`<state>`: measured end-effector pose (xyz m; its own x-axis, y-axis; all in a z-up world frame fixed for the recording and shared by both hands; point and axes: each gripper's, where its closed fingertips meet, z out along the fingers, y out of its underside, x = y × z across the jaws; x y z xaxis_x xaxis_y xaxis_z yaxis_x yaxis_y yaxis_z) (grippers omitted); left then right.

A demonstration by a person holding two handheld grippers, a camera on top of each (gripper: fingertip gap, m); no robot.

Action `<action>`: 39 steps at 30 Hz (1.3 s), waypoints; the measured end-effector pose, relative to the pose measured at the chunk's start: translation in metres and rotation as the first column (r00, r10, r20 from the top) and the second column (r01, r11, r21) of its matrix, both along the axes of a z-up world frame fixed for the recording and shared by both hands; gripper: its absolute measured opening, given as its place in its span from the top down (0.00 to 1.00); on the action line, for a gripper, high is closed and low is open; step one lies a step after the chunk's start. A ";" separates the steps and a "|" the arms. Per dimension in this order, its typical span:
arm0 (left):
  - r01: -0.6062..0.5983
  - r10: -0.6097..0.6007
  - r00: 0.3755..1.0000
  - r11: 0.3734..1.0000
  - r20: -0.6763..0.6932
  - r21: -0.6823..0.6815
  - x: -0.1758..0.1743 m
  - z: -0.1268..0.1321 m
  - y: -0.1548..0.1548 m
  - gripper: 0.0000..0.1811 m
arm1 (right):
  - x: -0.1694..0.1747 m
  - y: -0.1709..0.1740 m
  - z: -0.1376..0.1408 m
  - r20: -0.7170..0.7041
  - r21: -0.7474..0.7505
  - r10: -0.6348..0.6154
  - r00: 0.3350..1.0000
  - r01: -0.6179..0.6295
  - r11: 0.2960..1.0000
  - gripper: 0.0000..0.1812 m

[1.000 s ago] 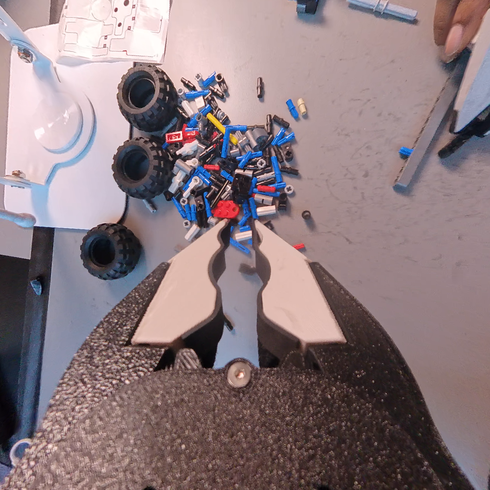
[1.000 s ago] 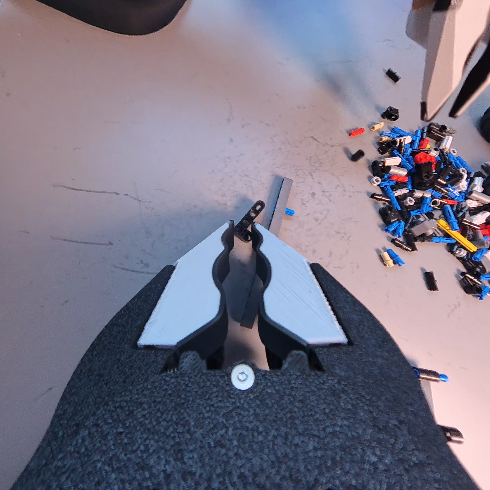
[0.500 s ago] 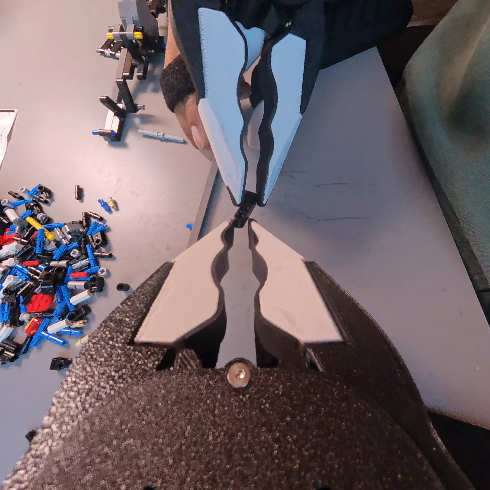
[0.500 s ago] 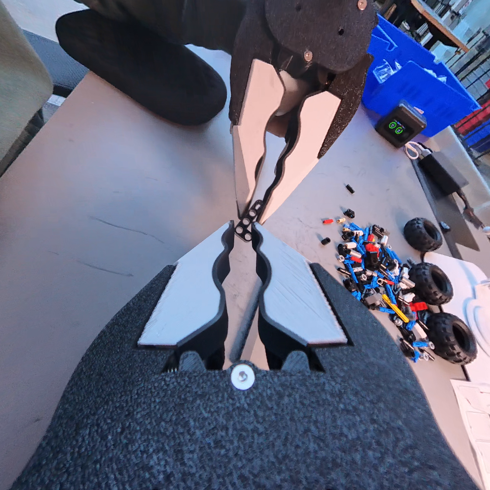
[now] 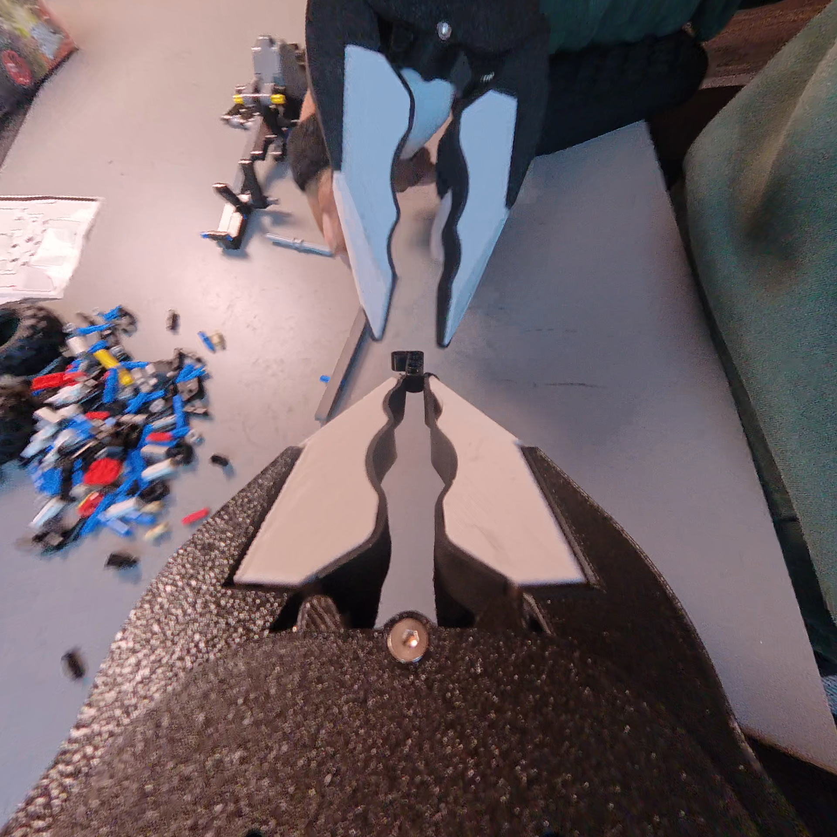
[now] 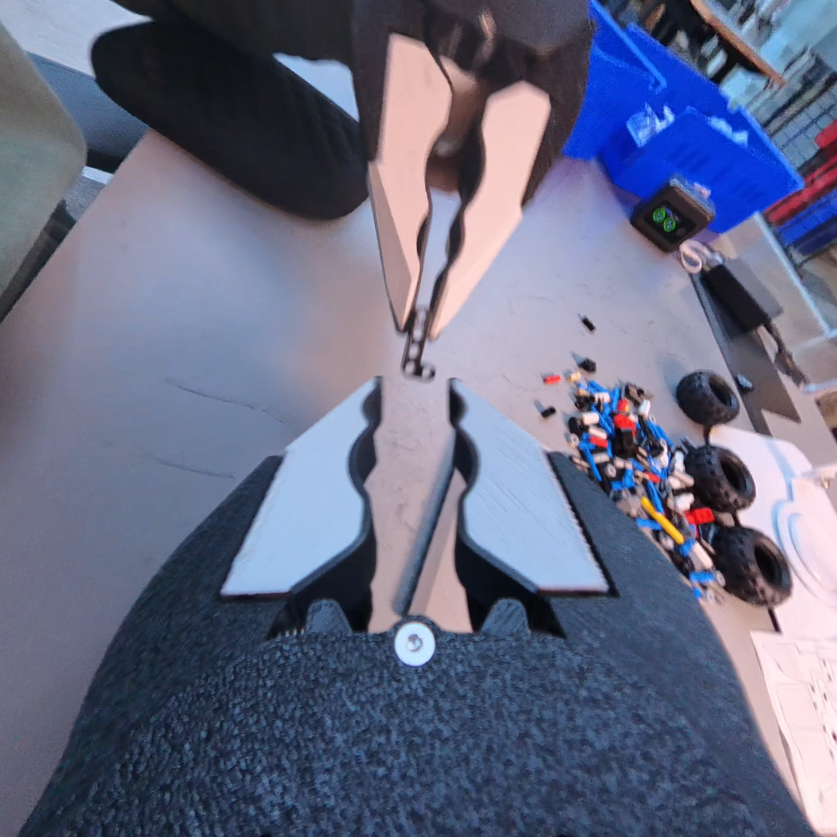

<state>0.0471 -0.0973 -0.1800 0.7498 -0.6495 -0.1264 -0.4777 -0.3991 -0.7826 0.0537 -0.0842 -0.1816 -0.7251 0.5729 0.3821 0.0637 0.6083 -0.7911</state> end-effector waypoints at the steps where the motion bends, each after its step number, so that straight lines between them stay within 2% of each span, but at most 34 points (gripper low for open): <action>1: -0.065 0.066 0.997 0.998 -0.034 0.027 -0.014 0.008 -0.004 0.96 | -0.002 0.009 -0.001 0.041 0.012 -0.040 0.998 0.039 0.999 0.74; 2: -0.157 0.161 0.985 0.986 -0.066 0.061 -0.035 0.019 -0.010 0.96 | -0.002 0.018 -0.002 0.084 0.017 -0.075 0.994 0.074 0.997 0.69; 3: -0.289 0.300 0.946 0.952 -0.123 0.099 -0.067 0.031 -0.018 0.96 | -0.002 0.028 -0.002 0.108 0.018 -0.102 0.989 0.101 0.995 0.69; 4: -0.445 0.469 0.859 0.882 -0.205 0.155 -0.111 0.044 -0.031 0.96 | -0.003 0.038 -0.005 0.121 0.034 -0.137 0.983 0.134 0.990 0.73; 5: -0.582 0.616 0.739 0.788 -0.273 0.202 -0.154 0.056 -0.053 0.96 | -0.003 0.049 -0.011 0.139 0.069 -0.170 0.976 0.162 0.984 0.76; 7: -0.785 0.817 0.479 0.562 -0.321 0.260 -0.229 0.075 -0.109 0.96 | -0.002 0.061 -0.027 0.198 0.126 -0.204 0.959 0.182 0.975 0.80; 8: -0.850 0.871 0.373 0.459 -0.319 0.260 -0.256 0.079 -0.138 0.96 | -0.002 0.063 -0.034 0.227 0.137 -0.221 0.949 0.193 0.972 0.81; 10: -0.936 0.923 0.241 0.303 -0.301 0.177 -0.289 0.070 -0.186 0.96 | -0.005 0.064 -0.043 0.271 0.143 -0.254 0.928 0.222 0.964 0.85; 12: -0.977 0.930 0.153 0.194 -0.336 0.092 -0.308 0.051 -0.223 0.96 | -0.005 0.064 -0.048 0.299 0.151 -0.266 0.916 0.230 0.961 0.88; 14: -0.991 0.923 0.105 0.128 -0.371 0.038 -0.319 0.031 -0.246 0.96 | -0.007 0.066 -0.051 0.320 0.160 -0.287 0.903 0.246 0.956 0.90; 16: -0.996 0.922 0.086 0.093 -0.377 0.002 -0.320 0.018 -0.254 0.96 | -0.005 0.065 -0.056 0.352 0.165 -0.288 0.891 0.244 0.956 0.91; 19: -0.990 0.947 0.048 0.088 -0.317 0.113 -0.320 0.039 -0.241 0.90 | -0.004 0.063 -0.057 0.350 0.160 -0.278 0.895 0.235 0.959 0.96; 21: -0.964 0.968 0.079 0.135 -0.240 0.227 -0.308 0.071 -0.216 0.89 | -0.008 0.064 -0.054 0.301 0.176 -0.285 0.910 0.240 0.955 0.96; 22: -0.947 0.972 0.131 0.180 -0.193 0.267 -0.295 0.086 -0.197 0.87 | -0.011 0.064 -0.049 0.259 0.171 -0.281 0.924 0.242 0.955 0.96; 23: -0.927 0.967 0.222 0.249 -0.126 0.282 -0.276 0.098 -0.171 0.87 | -0.015 0.060 -0.040 0.202 0.145 -0.262 0.944 0.236 0.961 0.96; 24: -0.898 0.936 0.350 0.346 -0.036 0.273 -0.250 0.107 -0.141 0.87 | -0.021 0.056 -0.026 0.117 0.102 -0.247 0.962 0.236 0.966 0.96; 26: -0.793 0.780 0.604 0.567 0.165 0.225 -0.184 0.117 -0.080 0.85 | -0.032 0.056 0.009 -0.075 0.025 -0.272 0.959 0.275 0.961 0.96; 27: -0.728 0.681 0.684 0.655 0.261 0.200 -0.153 0.120 -0.054 0.84 | -0.035 0.056 0.029 -0.185 -0.013 -0.280 0.942 0.283 0.959 0.96; 28: -0.667 0.589 0.731 0.722 0.344 0.183 -0.126 0.121 -0.031 0.82 | -0.035 0.057 0.048 -0.287 -0.052 -0.293 0.912 0.291 0.955 0.96; 30: -0.569 0.443 0.771 0.801 0.458 0.184 -0.088 0.121 0.008 0.79 | -0.033 0.062 0.077 -0.429 -0.105 -0.337 0.838 0.324 0.940 0.96; 33: -0.441 0.260 0.777 0.875 0.574 0.201 -0.045 0.128 0.053 0.81 | -0.026 0.076 0.104 -0.551 -0.168 -0.408 0.728 0.383 0.908 0.96; 37: -0.358 0.143 0.804 0.891 0.577 0.278 -0.016 0.138 0.089 0.90 | -0.021 0.087 0.117 -0.610 -0.188 -0.446 0.655 0.427 0.884 0.96; 39: -0.370 0.146 0.817 0.875 0.558 0.312 -0.014 0.138 0.096 0.95 | -0.020 0.089 0.118 -0.617 -0.191 -0.453 0.643 0.437 0.879 0.96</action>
